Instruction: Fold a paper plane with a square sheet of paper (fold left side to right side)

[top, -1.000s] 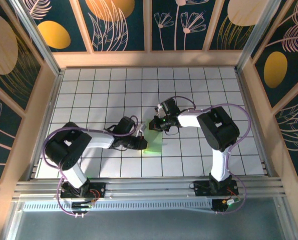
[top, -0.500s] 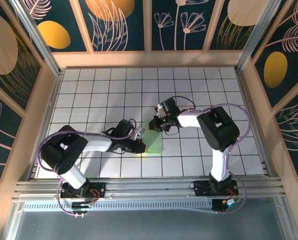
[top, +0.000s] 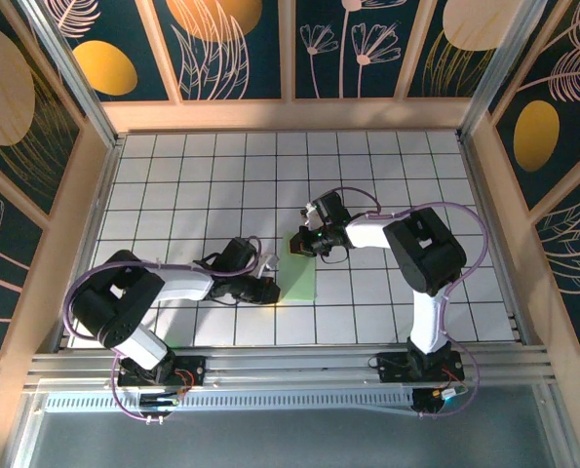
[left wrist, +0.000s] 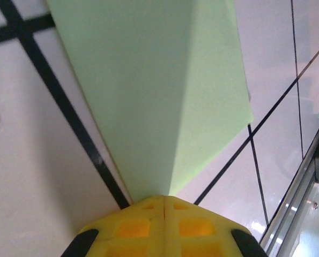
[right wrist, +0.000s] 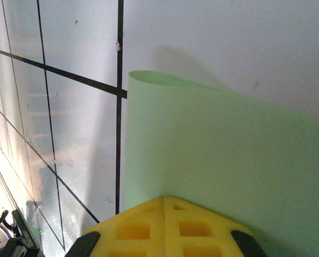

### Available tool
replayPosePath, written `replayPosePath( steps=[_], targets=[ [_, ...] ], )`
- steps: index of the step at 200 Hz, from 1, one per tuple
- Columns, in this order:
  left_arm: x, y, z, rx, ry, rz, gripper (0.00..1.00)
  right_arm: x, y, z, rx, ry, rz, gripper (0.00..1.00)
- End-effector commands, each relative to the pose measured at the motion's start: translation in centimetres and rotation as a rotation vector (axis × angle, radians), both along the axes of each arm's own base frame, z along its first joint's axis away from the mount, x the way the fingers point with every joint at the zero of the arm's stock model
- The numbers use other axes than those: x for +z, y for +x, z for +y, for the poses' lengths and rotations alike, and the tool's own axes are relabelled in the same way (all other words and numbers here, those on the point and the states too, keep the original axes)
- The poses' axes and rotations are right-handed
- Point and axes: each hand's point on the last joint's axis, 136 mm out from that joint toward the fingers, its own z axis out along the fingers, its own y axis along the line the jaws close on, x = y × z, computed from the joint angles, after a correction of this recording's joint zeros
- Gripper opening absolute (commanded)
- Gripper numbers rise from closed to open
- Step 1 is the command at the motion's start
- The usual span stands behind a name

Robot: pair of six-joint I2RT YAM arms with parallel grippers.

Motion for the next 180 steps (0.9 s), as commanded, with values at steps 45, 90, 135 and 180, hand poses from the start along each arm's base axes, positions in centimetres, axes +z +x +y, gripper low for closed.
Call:
replayPosePath(
  steps=[45, 90, 135, 180],
  targets=[
    [4.3, 2.0, 1.1, 0.068, -0.065, 0.023, 0.0, -4.1, -1.4, -2.6, -0.026, -0.167, 0.071, 0.0],
    [4.4, 4.9, -1.3, 0.043, -0.107, 0.015, 0.0, -3.9, -1.4, -2.3, -0.023, -0.161, 0.067, 0.0],
    [3.6, 5.5, -3.2, 0.011, -0.135, 0.013, 0.0, -3.9, -1.4, -2.0, -0.021, -0.156, 0.07, 0.0],
    [-0.1, 4.4, -2.6, 0.013, -0.035, 0.062, 0.0, -3.5, -1.5, -1.6, -0.01, -0.138, 0.069, 0.0]
  ],
)
